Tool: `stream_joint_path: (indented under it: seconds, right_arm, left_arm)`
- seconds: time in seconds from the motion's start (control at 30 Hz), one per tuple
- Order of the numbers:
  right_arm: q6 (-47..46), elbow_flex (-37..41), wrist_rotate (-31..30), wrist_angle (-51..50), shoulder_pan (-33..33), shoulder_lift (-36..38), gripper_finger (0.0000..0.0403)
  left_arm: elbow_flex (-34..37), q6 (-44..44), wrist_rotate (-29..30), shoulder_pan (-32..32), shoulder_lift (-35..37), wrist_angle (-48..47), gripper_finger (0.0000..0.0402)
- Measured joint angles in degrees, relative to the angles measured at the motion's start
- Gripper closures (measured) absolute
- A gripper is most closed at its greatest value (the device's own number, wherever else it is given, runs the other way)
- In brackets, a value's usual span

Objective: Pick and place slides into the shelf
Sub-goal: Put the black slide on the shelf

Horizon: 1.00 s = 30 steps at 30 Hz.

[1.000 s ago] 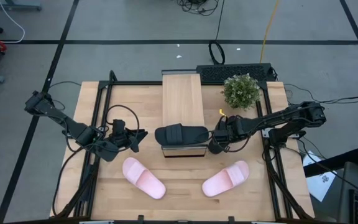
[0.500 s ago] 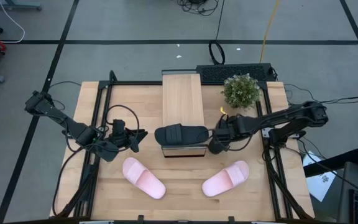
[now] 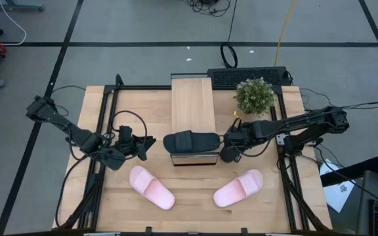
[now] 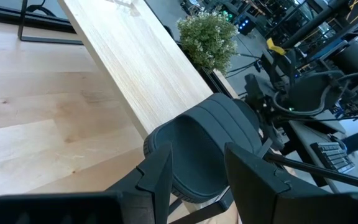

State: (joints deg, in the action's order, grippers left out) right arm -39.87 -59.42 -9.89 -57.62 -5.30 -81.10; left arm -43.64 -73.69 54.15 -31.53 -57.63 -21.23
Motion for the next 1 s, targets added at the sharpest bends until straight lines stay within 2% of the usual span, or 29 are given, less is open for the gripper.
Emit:
stream_joint_path:
  seconds: [0.2, 0.37, 0.47, 0.83, 1.0]
  right_arm:
    - [-2.6, 0.0, 5.4, 1.4, 0.0, 0.0, 0.0346]
    - [-4.0, 0.0, 5.7, -3.0, 0.0, 0.0, 0.0295]
    - [-4.5, 0.0, 5.3, -5.3, 0.2, 0.0, 0.0278]
    - [-5.1, 1.7, -0.4, -5.2, 0.7, 0.0, 0.0283]
    - [-5.4, 4.7, -0.6, -3.0, 1.3, 0.0, 0.0284]
  left_arm:
    - [0.0, 0.6, 0.0, 0.0, 0.0, 0.0, 0.0261]
    - [0.0, 1.5, 0.0, 0.0, 0.0, 0.0, 0.0261]
    - [0.0, 2.1, -0.1, 0.0, 0.0, 0.0, 0.0261]
    - [0.0, 2.6, -0.1, 0.0, 0.0, 0.0, 0.0261]
    - [0.0, 2.6, -0.1, 0.0, 0.0, 0.0, 0.0261]
